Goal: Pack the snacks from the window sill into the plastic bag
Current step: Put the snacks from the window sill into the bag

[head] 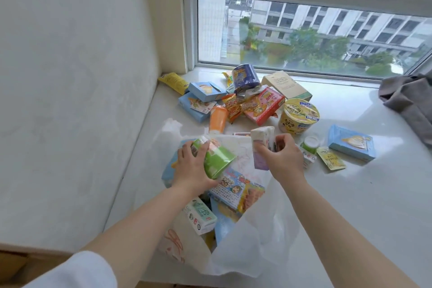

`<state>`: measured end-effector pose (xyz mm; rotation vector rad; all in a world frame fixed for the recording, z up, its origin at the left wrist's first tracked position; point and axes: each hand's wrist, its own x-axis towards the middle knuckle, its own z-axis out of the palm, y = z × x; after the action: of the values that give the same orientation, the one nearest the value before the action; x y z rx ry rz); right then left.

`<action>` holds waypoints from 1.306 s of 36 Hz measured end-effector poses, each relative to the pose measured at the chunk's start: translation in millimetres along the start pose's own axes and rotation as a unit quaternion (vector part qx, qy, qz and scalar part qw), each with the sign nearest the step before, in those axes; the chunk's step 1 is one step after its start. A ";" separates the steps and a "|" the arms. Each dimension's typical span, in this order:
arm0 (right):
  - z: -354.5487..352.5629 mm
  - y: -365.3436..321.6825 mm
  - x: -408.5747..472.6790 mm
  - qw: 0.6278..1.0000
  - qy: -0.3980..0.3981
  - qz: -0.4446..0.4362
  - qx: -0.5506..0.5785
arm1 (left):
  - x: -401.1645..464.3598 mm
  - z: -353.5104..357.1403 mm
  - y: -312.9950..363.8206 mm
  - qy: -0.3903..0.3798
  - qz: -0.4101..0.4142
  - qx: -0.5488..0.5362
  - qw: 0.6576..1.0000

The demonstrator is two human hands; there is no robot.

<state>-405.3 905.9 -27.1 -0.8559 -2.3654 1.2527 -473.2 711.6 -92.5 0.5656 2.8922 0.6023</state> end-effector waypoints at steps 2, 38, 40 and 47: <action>-3.3 -3.4 -0.9 1.000 0.001 -0.015 0.010 | 3.9 5.4 5.0 0.001 -0.011 0.018 1.000; 113.7 31.8 -74.3 0.874 -0.225 -0.292 -0.317 | -57.0 7.6 -112.2 -0.270 0.136 0.274 0.913; 122.6 29.8 -77.4 0.874 -0.256 -0.254 -0.327 | -61.1 -2.2 -119.1 -0.261 0.146 0.246 0.922; 152.7 19.6 -86.4 0.887 -0.281 -0.184 -0.318 | -78.8 -30.5 -158.2 -0.060 0.259 0.095 0.959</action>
<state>-414.5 762.4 -129.6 -0.1417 -3.2861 0.6059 -459.6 535.8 -125.2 1.3592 2.6963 0.3236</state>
